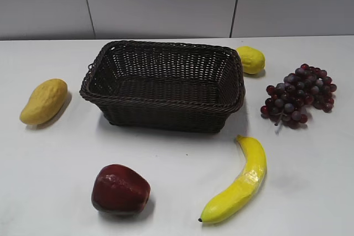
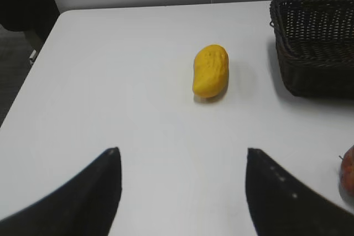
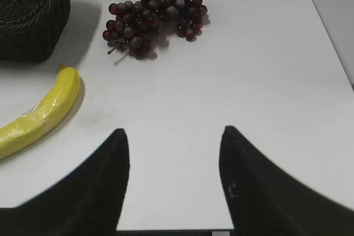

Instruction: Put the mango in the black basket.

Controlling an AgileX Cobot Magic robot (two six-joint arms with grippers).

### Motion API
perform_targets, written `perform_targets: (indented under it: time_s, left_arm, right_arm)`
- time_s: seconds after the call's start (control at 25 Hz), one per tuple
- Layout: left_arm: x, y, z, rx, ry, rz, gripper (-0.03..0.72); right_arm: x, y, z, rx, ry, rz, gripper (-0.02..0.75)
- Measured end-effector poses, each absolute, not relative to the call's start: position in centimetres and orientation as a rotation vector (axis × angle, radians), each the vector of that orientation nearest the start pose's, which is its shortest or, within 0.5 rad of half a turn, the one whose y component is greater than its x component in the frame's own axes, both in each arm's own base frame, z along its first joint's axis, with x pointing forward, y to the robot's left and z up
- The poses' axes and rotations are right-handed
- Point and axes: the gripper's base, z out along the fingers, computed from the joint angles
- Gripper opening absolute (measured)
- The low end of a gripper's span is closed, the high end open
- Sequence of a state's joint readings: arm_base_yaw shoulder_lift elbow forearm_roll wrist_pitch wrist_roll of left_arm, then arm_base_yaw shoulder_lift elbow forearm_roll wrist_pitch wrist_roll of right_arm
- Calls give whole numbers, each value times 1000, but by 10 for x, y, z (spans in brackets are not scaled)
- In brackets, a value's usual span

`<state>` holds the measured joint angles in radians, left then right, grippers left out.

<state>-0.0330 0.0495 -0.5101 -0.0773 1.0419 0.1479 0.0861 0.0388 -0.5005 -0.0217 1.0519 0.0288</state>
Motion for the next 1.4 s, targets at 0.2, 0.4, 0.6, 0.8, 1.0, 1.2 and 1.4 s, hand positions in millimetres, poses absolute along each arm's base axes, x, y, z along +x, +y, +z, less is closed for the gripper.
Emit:
perform_targets:
  time_s: [0.2,0.4,0.6,0.8,1.0,1.2,1.4]
  left_arm:
    - [31,-7,279,195,2231,-31,530]
    - [64,-7,268,208,2451,-22,530]
    - [94,-5,260,227,2587,17,530]
    - [128,-5,258,243,2577,36,530]
    - [167,-6,251,288,2622,45,578]
    - [217,-9,244,347,2669,33,612]
    - [269,-15,236,419,2708,10,613]
  right_arm:
    - [2,-2,278,-59,2073,44,407]
    - [2,-2,278,-59,2073,44,407]
    - [2,-2,278,-59,2073,44,407]
    - [2,-2,278,-59,2073,44,407]
    - [2,-2,278,-59,2073,44,407]
    - [2,-2,278,-59,2073,44,407]
    - [2,-2,278,-59,2073,44,407]
